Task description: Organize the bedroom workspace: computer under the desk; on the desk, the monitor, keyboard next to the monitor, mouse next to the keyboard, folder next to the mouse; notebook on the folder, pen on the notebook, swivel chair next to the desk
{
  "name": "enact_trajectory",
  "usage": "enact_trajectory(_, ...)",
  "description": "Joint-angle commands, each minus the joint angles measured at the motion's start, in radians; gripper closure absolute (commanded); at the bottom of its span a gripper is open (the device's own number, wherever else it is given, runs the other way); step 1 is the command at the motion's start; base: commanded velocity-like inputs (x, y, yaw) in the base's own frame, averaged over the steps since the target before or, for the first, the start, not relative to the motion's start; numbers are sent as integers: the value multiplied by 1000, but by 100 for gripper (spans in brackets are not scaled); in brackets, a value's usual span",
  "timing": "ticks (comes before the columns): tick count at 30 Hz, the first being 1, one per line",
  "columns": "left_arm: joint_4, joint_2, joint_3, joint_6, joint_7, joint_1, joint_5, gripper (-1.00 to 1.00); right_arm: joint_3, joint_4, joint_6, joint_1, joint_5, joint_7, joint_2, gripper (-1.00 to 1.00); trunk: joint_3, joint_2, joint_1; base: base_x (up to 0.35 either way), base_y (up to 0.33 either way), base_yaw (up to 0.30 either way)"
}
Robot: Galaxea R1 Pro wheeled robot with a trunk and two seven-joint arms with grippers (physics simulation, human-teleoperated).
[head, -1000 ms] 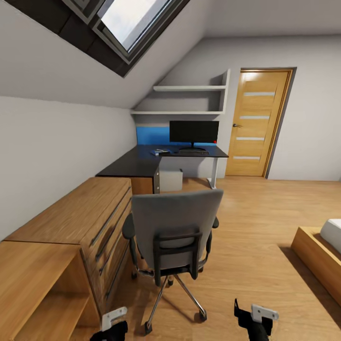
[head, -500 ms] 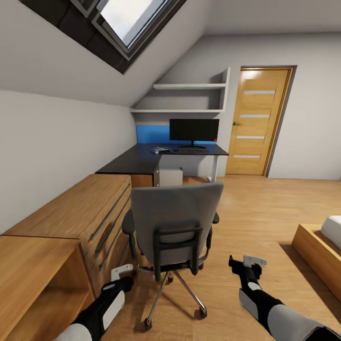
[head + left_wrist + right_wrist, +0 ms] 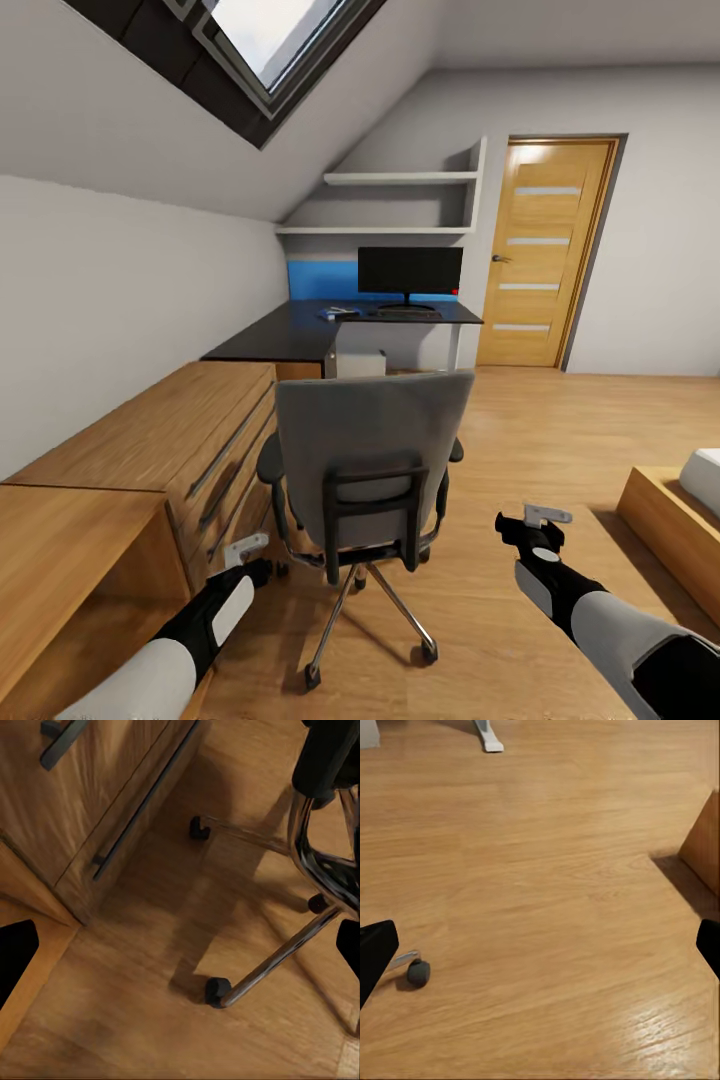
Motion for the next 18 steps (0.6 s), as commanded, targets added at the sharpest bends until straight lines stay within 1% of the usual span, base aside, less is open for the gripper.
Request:
enact_trajectory(1,-1,1,-7,3,8,-1,8,-100,10,5,-2,-1,-9,-3,0,-100,-4,-8,4,0,0,0)
enact_trajectory(4,14,-1,-6,0,8,-1,5,-100,10,31,1,-1,-13,6,3,-100,-14,-29,15,0,0,0)
enact_trajectory(7,29,1,-7,0,8,-1,4,-100,11,37,2,-1,-36,9,6,-100,-23,-50,27,0,0,0)
enact_trajectory(9,37,3,-6,0,8,-1,3,-100,12,37,-2,-1,-72,8,11,-100,-29,-64,34,0,0,0)
enact_trajectory(11,38,3,-6,0,8,-1,3,-100,13,37,-5,-1,-80,5,17,-100,-36,-78,42,0,0,0)
enact_trajectory(12,39,4,-6,-1,8,-1,3,-100,13,37,-8,0,-82,4,22,-100,-39,-85,46,0,0,0)
enact_trajectory(15,40,3,-7,-1,9,-1,2,-100,14,39,-19,0,-86,3,54,-100,-48,-106,57,0,0,0)
enact_trajectory(18,41,2,-8,-1,9,-1,2,-100,14,41,-24,0,-87,3,70,-100,-58,-127,69,0,0,0)
